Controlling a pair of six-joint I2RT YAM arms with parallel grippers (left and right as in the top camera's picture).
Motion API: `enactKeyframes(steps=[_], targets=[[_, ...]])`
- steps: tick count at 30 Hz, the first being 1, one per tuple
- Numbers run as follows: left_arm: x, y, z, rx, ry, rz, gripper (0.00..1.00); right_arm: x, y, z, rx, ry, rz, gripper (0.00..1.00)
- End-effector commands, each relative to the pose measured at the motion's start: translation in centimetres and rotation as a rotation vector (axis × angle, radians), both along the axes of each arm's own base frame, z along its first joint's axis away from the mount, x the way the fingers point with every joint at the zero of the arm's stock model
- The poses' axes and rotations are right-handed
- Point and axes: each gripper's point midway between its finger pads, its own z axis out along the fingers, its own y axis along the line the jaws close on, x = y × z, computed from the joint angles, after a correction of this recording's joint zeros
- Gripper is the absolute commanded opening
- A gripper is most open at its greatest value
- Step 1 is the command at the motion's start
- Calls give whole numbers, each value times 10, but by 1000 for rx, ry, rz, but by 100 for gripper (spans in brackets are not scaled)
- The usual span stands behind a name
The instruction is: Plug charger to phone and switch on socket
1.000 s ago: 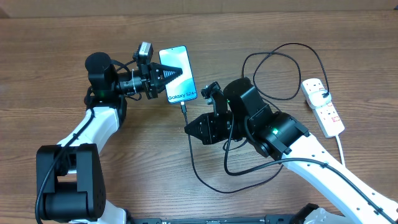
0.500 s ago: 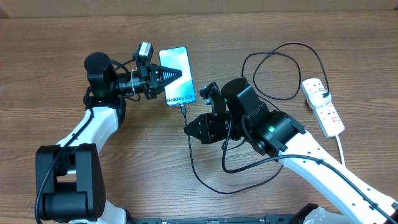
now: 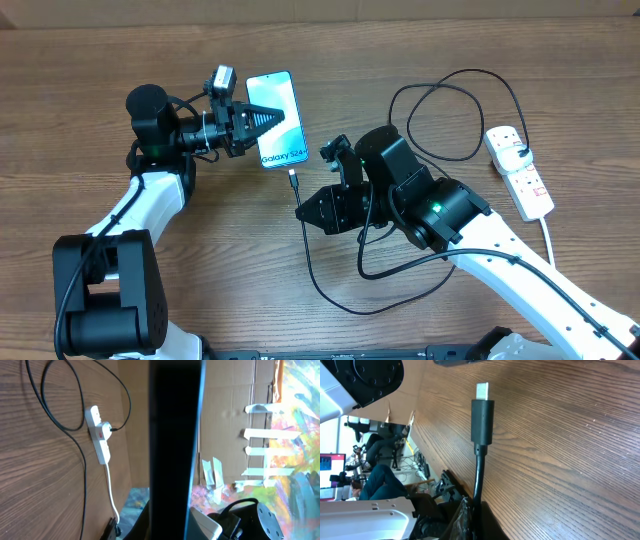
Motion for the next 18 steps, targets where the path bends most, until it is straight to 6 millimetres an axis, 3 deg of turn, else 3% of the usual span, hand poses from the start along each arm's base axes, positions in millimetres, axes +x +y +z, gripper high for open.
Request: enactKeyframes(steps=[1, 18], targets=[[6, -2, 10, 7, -60, 10, 4, -2, 2, 2, 11, 5, 11, 4], [1, -7, 10, 7, -69, -18, 4, 2, 3, 4, 18, -18, 2, 4]])
